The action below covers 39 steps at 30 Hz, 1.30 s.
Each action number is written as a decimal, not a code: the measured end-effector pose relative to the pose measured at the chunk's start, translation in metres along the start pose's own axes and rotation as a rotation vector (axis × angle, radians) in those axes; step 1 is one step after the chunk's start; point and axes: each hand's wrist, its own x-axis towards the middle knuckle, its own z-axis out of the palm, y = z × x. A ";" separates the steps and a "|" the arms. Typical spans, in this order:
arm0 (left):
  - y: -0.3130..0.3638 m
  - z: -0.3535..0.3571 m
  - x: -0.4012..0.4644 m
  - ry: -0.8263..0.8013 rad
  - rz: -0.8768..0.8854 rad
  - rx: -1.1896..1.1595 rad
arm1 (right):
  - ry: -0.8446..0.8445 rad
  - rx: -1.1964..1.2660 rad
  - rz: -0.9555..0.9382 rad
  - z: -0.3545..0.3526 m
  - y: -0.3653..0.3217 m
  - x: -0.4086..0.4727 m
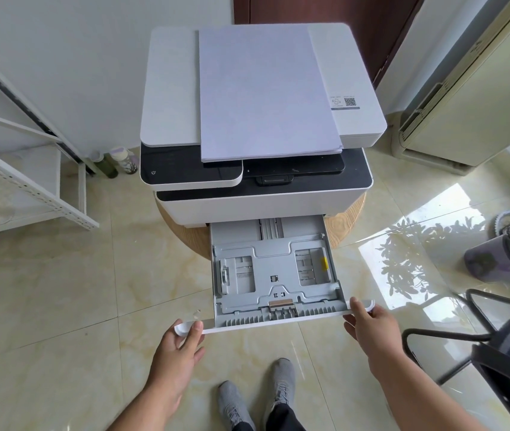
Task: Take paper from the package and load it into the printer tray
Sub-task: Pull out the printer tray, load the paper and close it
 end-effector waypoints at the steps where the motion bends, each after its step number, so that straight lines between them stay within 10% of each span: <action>1: 0.002 0.000 0.000 0.000 -0.008 0.029 | -0.006 0.014 0.012 0.001 -0.002 0.000; 11: 0.061 -0.011 -0.034 0.163 0.081 0.485 | 0.020 -0.297 -0.031 -0.038 -0.044 -0.040; 24: 0.275 0.057 -0.094 -0.034 0.561 0.363 | -0.130 -0.094 -0.507 -0.017 -0.229 -0.120; 39: 0.346 0.118 -0.059 0.050 0.406 0.547 | -0.257 0.193 -0.214 0.055 -0.297 -0.063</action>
